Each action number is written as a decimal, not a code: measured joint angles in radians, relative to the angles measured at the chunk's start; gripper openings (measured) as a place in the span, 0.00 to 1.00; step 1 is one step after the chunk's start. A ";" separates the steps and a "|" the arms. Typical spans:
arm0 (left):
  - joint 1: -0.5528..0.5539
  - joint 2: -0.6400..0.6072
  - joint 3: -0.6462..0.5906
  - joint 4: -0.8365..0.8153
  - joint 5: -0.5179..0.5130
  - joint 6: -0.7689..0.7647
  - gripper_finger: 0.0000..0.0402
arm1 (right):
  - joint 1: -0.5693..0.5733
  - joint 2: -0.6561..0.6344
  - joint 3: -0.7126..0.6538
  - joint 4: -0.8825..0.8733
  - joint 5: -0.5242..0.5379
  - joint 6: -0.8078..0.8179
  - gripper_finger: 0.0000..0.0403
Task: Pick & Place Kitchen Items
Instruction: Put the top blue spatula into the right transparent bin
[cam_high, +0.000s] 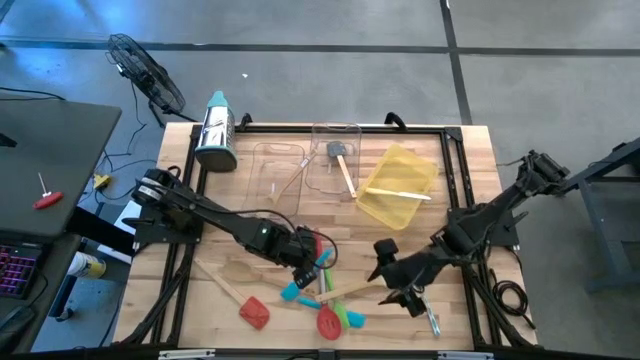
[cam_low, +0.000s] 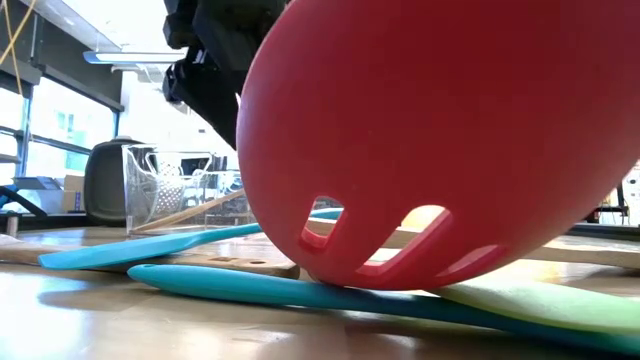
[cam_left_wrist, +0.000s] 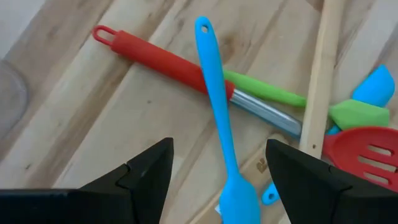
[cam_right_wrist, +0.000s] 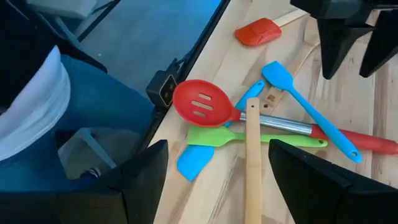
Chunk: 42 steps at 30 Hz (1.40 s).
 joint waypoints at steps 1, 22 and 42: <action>-0.004 0.000 0.000 0.003 0.000 -0.001 0.62 | 0.013 0.000 0.000 0.000 0.012 0.013 0.67; -0.055 0.124 0.004 0.114 0.038 0.008 0.62 | 0.107 0.110 0.000 0.101 0.205 0.050 0.67; -0.040 0.240 0.004 0.136 0.027 0.021 0.62 | 0.091 0.145 0.000 0.116 0.175 0.058 0.67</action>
